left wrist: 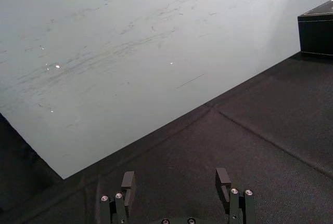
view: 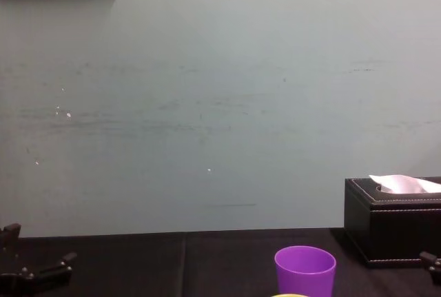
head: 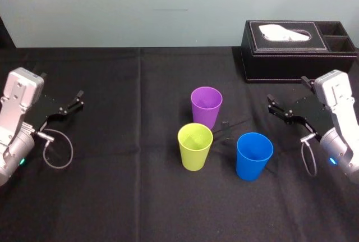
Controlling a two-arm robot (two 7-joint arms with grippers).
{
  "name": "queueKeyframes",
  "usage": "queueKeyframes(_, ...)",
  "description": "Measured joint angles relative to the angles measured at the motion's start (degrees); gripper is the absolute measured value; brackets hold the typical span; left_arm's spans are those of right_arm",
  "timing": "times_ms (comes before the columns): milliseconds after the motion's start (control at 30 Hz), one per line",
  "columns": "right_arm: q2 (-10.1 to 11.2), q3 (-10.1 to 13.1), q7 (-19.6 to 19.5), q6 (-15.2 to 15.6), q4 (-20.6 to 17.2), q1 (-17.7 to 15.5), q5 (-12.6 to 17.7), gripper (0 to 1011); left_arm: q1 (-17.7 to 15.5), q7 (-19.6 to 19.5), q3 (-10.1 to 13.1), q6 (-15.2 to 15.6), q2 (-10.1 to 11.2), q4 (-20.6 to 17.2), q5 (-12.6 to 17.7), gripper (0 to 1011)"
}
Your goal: Stack the three plastic cups sequentially using one hand.
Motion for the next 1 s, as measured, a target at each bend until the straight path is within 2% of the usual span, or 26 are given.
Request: queueKeyframes(1000, 0.00, 0.00, 0.00, 0.00, 0.00, 0.00, 0.00, 1003, 0.00, 0.00, 0.00, 0.00, 0.00, 0.00, 0.00, 1011)
